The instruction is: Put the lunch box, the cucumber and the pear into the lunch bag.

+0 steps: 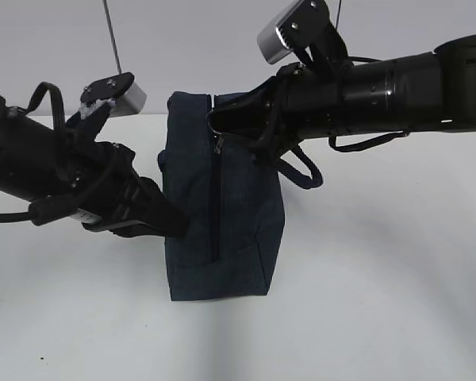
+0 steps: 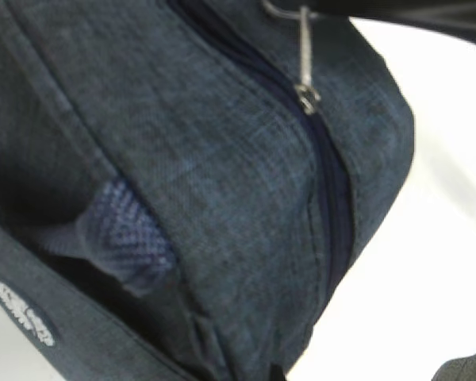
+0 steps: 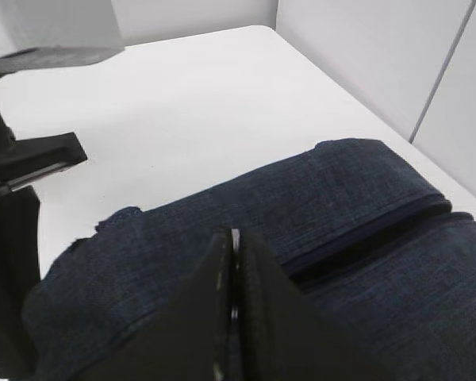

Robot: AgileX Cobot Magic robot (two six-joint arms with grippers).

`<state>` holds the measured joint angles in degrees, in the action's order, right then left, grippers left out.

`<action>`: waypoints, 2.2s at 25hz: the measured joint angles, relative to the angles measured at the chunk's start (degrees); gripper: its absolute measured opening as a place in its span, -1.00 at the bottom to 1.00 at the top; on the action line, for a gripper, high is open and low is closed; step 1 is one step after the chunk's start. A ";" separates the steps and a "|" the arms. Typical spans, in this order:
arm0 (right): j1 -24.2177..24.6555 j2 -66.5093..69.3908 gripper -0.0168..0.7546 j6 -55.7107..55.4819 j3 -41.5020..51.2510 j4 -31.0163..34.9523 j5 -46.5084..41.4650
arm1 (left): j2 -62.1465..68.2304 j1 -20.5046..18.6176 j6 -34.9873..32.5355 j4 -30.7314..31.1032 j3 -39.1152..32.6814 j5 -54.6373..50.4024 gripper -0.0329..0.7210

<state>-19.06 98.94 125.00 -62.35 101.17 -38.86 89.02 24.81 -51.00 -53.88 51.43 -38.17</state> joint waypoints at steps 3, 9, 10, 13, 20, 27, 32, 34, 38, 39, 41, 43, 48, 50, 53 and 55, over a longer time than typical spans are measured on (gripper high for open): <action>0.24 1.99 -0.94 0.00 -1.58 0.09 -0.43 | 0.00 0.00 1.24 0.78 0.17 -0.24 -0.95; 0.59 5.14 -0.94 0.00 -5.34 0.09 -0.89 | 0.00 0.00 3.90 3.02 0.40 -0.82 -0.95; 0.59 5.62 -0.94 0.00 -6.02 0.09 -0.89 | 0.00 0.00 4.14 3.23 0.41 -0.96 -0.95; 0.71 6.95 -0.94 0.00 -8.26 0.09 -0.89 | 0.00 0.00 4.27 3.49 0.41 -1.16 -0.95; 0.80 9.68 -0.94 0.00 -13.68 0.13 0.29 | 0.00 0.00 4.44 4.46 0.41 -1.38 -0.95; 1.39 13.40 -0.94 -0.47 -19.09 0.13 2.15 | -0.05 0.00 4.67 4.86 0.41 -1.55 -0.95; 2.95 16.69 -0.94 -4.22 -23.52 0.22 2.24 | -0.05 0.00 4.67 4.86 0.41 -1.55 -0.95; 3.59 18.09 -0.94 -5.80 -24.95 0.22 1.97 | -0.05 0.00 4.67 4.86 0.41 -1.55 -0.95; 5.00 20.82 -0.94 -10.78 -28.25 -0.59 -1.81 | -0.05 0.00 4.67 4.86 0.41 -1.55 -0.95; 5.26 21.51 -0.94 -12.08 -29.06 -0.85 -2.85 | -0.05 0.00 4.67 4.92 0.41 -1.55 -0.95; 5.97 23.07 -0.94 -15.30 -30.92 -2.46 -4.90 | -0.05 0.00 4.67 5.05 0.41 -1.57 -0.95; 6.65 24.52 -0.94 -18.86 -32.71 -4.81 -6.31 | -0.05 0.00 4.67 5.53 0.41 -1.97 -0.95; 7.68 27.64 -0.94 -26.45 -36.91 -9.96 -10.20 | -0.05 0.00 4.67 7.84 0.47 -2.74 -0.95; 8.38 28.64 -0.94 -29.07 -38.22 -11.12 -12.03 | -0.05 0.00 4.67 8.35 0.47 -3.04 -0.95; 9.60 30.03 -0.94 -32.90 -40.41 -12.09 -14.92 | -0.05 0.00 4.67 9.36 0.47 -3.68 -0.95; 10.35 31.09 -0.94 -36.04 -42.58 -13.84 -16.85 | -0.09 0.00 4.67 9.86 0.47 -4.16 -0.95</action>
<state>-8.71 130.03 88.95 -104.93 87.33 -55.72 88.93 24.81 -46.33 -44.02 51.90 -42.34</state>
